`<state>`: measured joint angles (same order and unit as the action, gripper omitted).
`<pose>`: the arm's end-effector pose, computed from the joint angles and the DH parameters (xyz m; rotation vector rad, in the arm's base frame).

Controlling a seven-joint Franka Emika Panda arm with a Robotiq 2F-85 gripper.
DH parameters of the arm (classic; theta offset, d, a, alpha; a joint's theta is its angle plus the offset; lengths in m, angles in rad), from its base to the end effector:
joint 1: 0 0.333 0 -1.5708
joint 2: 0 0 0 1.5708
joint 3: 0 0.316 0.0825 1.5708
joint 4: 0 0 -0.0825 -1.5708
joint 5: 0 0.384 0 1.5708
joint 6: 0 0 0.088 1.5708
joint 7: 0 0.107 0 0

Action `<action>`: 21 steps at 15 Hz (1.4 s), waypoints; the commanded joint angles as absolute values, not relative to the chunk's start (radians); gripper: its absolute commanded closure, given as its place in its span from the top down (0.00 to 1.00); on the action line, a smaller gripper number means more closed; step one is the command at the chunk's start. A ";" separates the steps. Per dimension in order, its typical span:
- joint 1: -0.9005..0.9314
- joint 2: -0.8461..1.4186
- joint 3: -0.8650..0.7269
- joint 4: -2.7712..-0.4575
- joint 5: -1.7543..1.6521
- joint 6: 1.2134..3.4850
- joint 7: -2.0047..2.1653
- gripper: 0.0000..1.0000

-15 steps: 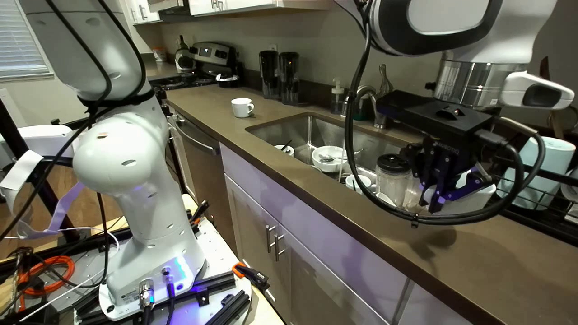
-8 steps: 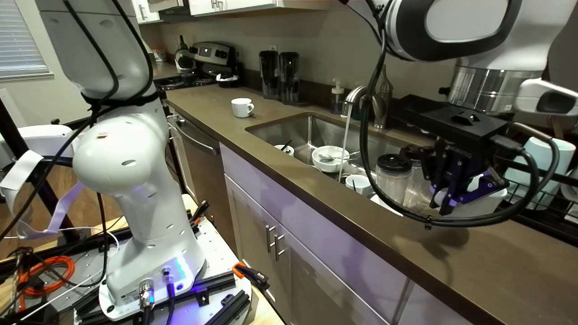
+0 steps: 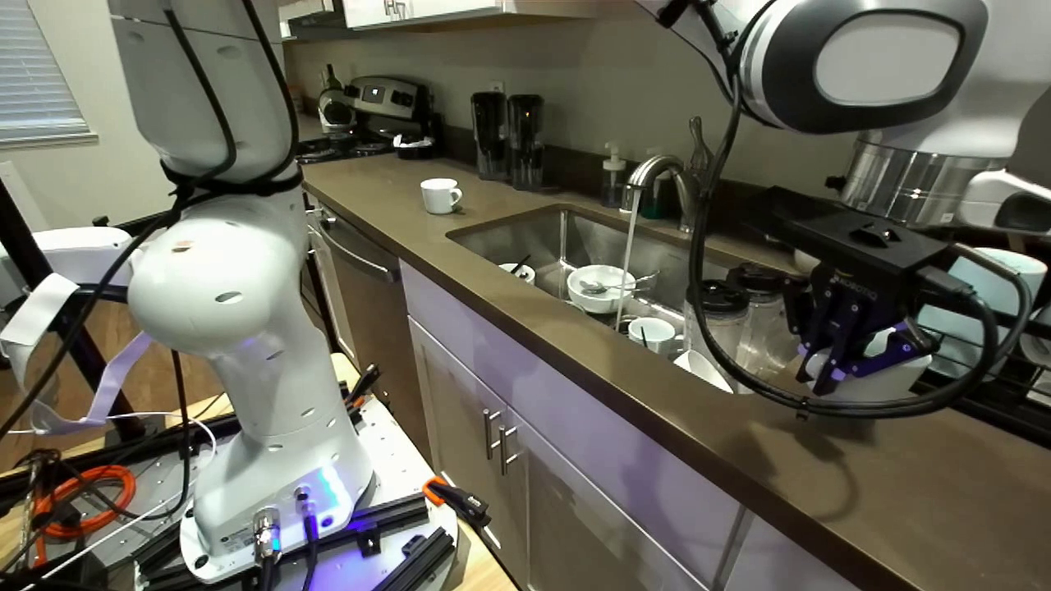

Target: Fill one of the mugs on the left side of the sink with water and then put it on the right side of the sink

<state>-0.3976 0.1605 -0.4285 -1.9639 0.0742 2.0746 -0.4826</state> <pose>0.4036 -0.4218 0.3969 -3.0669 0.5847 0.0445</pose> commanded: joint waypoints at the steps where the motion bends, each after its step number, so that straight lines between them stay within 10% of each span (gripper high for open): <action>1: -0.442 0.209 -0.391 -1.893 0.115 2.040 -0.523 0.05; 10: -0.484 0.268 -0.346 -1.861 0.120 2.029 -0.517 0.06; 12: -0.484 0.267 -0.342 -1.859 0.117 2.021 -0.516 0.41; 21: -0.475 0.199 -0.348 -1.903 0.081 1.965 -0.502 0.92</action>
